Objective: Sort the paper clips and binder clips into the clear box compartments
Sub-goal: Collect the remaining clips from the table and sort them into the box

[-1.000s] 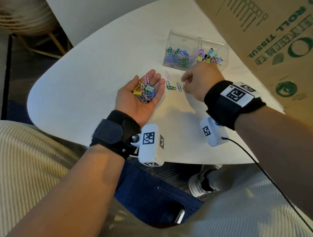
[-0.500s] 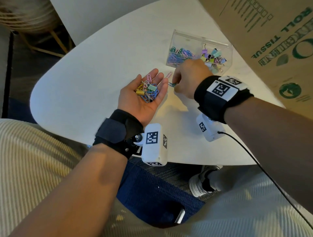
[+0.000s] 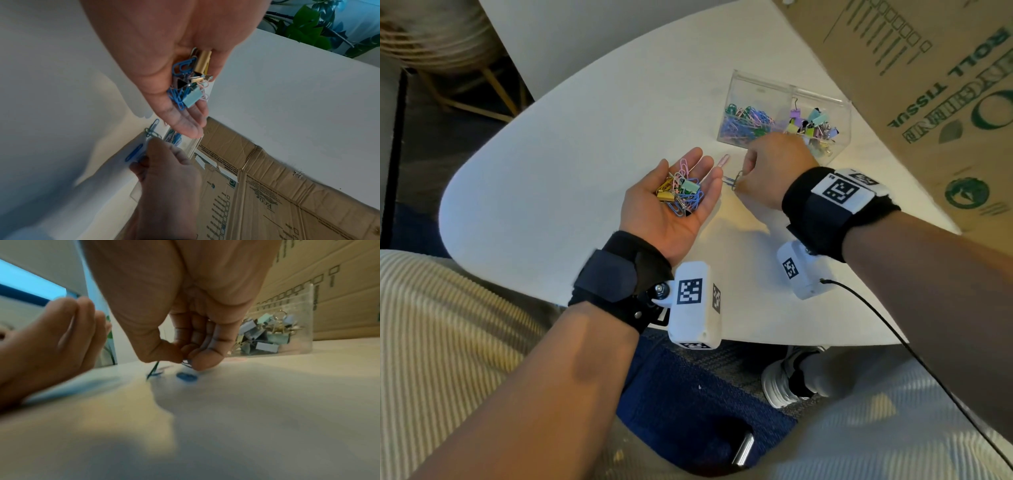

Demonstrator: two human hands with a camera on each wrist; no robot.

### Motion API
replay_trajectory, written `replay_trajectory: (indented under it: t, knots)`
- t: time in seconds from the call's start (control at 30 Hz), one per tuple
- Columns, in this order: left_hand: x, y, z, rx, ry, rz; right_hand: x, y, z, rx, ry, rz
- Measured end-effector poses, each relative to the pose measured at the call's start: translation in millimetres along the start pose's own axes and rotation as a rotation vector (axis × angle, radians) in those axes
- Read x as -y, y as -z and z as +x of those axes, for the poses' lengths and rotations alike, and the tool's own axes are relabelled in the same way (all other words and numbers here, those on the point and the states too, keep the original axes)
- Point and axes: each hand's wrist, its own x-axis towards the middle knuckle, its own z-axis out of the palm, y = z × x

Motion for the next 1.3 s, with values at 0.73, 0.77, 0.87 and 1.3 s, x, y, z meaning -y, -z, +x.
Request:
replay_trajectory:
  t: [0.73, 0.77, 0.87, 1.3]
  knots:
    - [-7.5, 2.4, 4.8, 0.015, -0.051, -0.068, 8.4, 6.6, 4.2, 0.124, 0.368, -0.240]
    - [-7.5, 2.7, 4.7, 0.016, -0.050, -0.067, 8.2, 8.9, 5.1, 0.120, 0.355, -0.236]
    - [-6.6, 3.4, 4.2, 0.017, -0.046, -0.056, 7.6, 15.6, 5.6, 0.103, 0.310, -0.181]
    - [-6.6, 3.8, 4.8, 0.030, -0.044, -0.053, 8.0, 48.9, 5.2, -0.206, 0.096, 0.345]
